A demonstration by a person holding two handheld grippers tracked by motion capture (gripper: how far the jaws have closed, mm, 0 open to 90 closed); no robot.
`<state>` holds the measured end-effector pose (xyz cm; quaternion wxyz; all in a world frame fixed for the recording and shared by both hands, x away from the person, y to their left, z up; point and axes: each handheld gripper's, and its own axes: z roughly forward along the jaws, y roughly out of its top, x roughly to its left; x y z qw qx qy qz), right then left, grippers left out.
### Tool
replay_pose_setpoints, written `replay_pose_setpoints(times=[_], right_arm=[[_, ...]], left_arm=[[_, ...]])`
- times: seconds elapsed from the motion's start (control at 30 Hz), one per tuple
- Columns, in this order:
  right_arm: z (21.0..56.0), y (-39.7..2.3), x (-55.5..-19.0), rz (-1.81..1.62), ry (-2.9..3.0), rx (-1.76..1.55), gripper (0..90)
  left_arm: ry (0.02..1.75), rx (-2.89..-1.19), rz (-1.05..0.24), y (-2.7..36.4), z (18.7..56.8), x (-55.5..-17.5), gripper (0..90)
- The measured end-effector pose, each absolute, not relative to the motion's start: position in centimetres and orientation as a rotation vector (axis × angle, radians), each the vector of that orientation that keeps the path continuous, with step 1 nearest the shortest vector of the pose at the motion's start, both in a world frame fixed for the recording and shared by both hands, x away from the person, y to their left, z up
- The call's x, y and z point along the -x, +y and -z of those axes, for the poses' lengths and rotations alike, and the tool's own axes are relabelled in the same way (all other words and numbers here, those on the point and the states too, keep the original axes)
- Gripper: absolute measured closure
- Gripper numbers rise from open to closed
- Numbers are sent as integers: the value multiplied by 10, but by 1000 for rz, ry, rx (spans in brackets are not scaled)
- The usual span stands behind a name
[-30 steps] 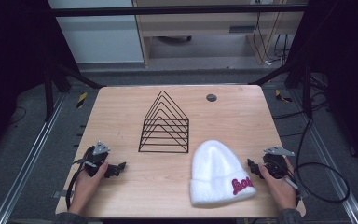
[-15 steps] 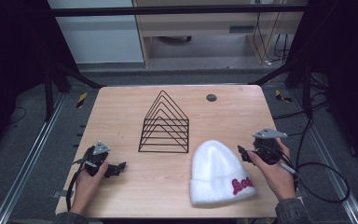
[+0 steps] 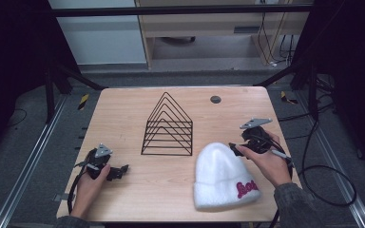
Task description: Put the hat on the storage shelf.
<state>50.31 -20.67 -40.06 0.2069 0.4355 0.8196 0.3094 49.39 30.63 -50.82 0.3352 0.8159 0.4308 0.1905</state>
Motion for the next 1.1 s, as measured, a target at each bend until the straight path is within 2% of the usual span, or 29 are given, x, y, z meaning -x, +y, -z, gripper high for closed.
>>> replay_pose_setpoints(times=[0.53, 0.7, 1.1], right_arm=[[413, -182, -535, -837, 2396, -1234, 388], [421, -172, -549, -825, 2400, -1252, 447], [436, -166, -551, -796, 2432, -1295, 446]], left_arm=[[1124, -2131, -495, 307, 508, -494, 0], [1125, -2130, -494, 306, 508, -494, 0], [1121, -2133, -497, 307, 508, -494, 0]])
